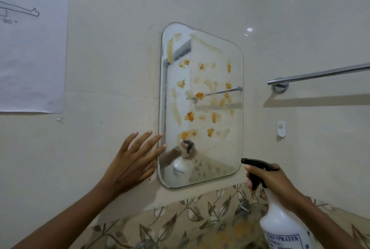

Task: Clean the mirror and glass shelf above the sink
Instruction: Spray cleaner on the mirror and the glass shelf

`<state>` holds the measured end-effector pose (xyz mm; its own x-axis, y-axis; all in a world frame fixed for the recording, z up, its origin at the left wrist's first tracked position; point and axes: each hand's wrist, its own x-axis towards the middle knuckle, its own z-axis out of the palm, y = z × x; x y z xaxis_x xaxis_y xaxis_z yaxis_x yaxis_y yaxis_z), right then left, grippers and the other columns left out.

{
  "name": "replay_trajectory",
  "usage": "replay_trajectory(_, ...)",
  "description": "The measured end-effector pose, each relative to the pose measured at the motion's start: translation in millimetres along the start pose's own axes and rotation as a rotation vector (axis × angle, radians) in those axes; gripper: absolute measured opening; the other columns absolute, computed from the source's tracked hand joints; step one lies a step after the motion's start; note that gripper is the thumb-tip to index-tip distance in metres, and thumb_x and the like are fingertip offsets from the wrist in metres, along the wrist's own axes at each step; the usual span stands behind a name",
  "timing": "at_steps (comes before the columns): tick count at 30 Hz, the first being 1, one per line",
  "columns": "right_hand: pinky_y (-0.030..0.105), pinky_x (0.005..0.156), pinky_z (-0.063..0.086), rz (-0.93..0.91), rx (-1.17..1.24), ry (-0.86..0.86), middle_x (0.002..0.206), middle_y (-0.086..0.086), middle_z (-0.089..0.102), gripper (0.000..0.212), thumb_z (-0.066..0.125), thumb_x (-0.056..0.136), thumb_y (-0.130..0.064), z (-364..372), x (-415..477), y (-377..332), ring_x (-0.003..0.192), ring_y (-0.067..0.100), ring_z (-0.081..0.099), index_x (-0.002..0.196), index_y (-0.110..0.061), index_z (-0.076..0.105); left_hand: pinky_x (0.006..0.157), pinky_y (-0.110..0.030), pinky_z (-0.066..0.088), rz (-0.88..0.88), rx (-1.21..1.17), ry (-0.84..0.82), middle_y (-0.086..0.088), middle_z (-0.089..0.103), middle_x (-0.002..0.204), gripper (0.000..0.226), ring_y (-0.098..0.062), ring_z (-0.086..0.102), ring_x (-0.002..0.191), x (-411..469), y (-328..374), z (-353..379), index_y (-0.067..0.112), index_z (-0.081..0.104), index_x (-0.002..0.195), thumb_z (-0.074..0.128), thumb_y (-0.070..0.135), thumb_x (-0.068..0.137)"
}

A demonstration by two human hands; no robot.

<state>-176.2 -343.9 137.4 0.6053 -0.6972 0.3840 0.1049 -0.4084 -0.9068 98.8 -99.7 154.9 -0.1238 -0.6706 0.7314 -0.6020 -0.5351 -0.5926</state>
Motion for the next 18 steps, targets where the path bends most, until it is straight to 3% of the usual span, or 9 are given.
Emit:
replay_trajectory(2,0.022,0.036,0.039,-0.021,0.014,-0.035,0.060,0.025,0.061,0.028,0.063,0.087,-0.019,13.3,-4.8,0.9,0.046,0.023,0.056,0.074,0.007,0.066,0.105,-0.048,0.026,-0.034,-0.084,-0.007,-0.008,0.053,0.138,0.048,-0.030,0.050,0.126,-20.2,17.0,-0.8,0.022,0.057,0.125,0.021,0.033,0.094)
replay_trajectory(5,0.024,0.039,0.039,-0.016,0.022,-0.155,0.068,0.023,0.066,0.030,0.062,0.086,-0.024,26.6,-14.5,-3.6,0.058,0.028,0.061,0.081,0.004,0.067,0.103,-0.044,0.030,-0.119,-0.248,-0.029,-0.006,0.060,0.129,0.039,-0.027,0.055,0.121,-48.1,34.8,-8.6,0.021,0.064,0.112,0.039,0.030,0.084)
replay_trajectory(11,0.024,0.040,0.040,0.043,-0.071,-0.488,0.078,0.017,0.072,0.027,0.062,0.086,-0.030,63.2,-36.5,-5.6,0.068,0.023,0.067,0.093,-0.005,0.070,0.083,-0.029,0.042,-0.416,-0.705,-0.049,0.005,0.068,0.105,0.032,-0.009,0.049,0.107,-109.4,53.1,-25.0,0.021,0.067,0.094,0.039,0.031,0.083)
replay_trajectory(15,0.023,0.038,0.040,0.088,-0.085,-0.636,0.077,0.016,0.071,0.032,0.063,0.085,-0.028,95.7,-50.2,2.5,0.074,0.030,0.067,0.107,-0.005,0.068,0.079,-0.038,0.049,-0.513,-0.824,-0.165,0.002,0.067,0.097,0.040,-0.017,0.058,0.099,-144.1,53.8,-34.5,0.018,0.067,0.095,0.036,0.038,0.081)
replay_trajectory(18,0.023,0.039,0.041,0.133,-0.145,-0.735,0.081,0.018,0.071,0.030,0.063,0.085,-0.027,123.9,-63.7,13.4,0.075,0.029,0.067,0.110,-0.011,0.068,0.078,-0.030,0.045,-0.522,-0.859,-0.223,-0.003,0.068,0.095,0.042,-0.014,0.055,0.095,-160.5,53.8,-42.6,0.014,0.068,0.094,0.035,0.038,0.082)
